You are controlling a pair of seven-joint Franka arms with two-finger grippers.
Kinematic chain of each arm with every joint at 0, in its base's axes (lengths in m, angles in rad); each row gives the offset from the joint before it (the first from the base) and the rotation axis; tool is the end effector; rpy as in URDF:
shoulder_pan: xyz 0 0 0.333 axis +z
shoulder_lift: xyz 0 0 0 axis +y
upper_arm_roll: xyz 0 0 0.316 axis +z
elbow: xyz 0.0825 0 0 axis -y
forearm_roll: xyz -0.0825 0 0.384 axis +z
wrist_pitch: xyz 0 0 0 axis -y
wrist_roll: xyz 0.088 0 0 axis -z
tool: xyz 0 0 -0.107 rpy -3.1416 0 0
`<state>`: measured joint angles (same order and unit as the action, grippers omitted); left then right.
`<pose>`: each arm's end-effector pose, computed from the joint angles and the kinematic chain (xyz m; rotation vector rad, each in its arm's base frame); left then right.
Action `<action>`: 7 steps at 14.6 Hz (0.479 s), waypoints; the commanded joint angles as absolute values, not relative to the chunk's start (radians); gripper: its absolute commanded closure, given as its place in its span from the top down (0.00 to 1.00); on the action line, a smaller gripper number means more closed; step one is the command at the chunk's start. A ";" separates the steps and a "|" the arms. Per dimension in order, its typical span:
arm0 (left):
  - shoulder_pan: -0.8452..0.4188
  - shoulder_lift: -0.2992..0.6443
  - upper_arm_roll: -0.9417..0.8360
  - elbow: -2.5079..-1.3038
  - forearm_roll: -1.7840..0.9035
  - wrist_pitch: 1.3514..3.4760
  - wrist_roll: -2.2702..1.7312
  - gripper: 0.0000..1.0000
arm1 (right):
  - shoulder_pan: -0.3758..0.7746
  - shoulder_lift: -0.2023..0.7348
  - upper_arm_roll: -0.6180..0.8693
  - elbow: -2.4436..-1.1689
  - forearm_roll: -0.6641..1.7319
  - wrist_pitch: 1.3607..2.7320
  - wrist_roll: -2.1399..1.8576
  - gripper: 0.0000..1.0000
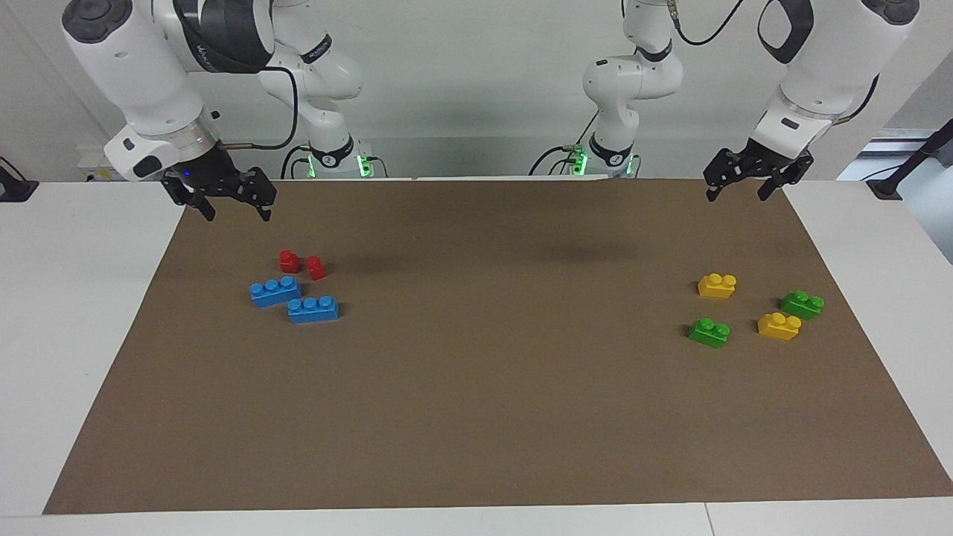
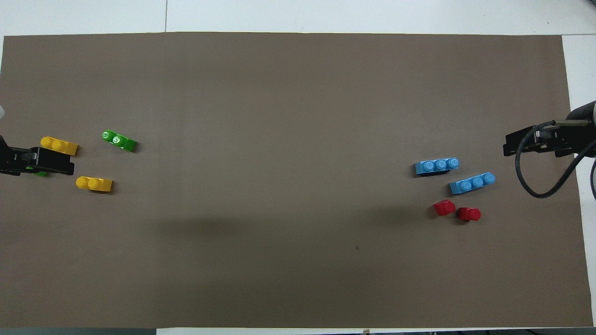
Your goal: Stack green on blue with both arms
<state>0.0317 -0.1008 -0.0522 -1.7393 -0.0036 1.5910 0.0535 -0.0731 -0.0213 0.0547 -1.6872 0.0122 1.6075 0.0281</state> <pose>0.5217 -0.0123 0.6009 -3.1377 0.1153 0.0748 0.5474 -0.0085 0.5844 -3.1287 0.0741 0.0915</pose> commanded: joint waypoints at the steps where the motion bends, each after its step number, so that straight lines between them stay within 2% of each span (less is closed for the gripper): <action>1: 0.029 -0.112 -0.049 -1.736 -0.017 1.580 0.068 1.00 | -0.084 -0.025 0.061 -1.687 -0.005 1.601 0.040 1.00; 5: 0.031 -0.112 -0.049 -1.736 -0.017 1.583 0.067 1.00 | -0.087 -0.025 0.060 -1.687 -0.005 1.601 0.043 1.00; 7: 0.031 -0.112 -0.049 -1.738 -0.017 1.583 0.066 1.00 | -0.086 -0.022 0.060 -1.690 0.008 1.653 0.133 1.00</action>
<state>0.0317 -0.1008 -0.0525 -1.7393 -0.0036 1.5910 0.0535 -0.0762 -0.0213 0.0522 -1.6874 0.0122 1.6150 0.0539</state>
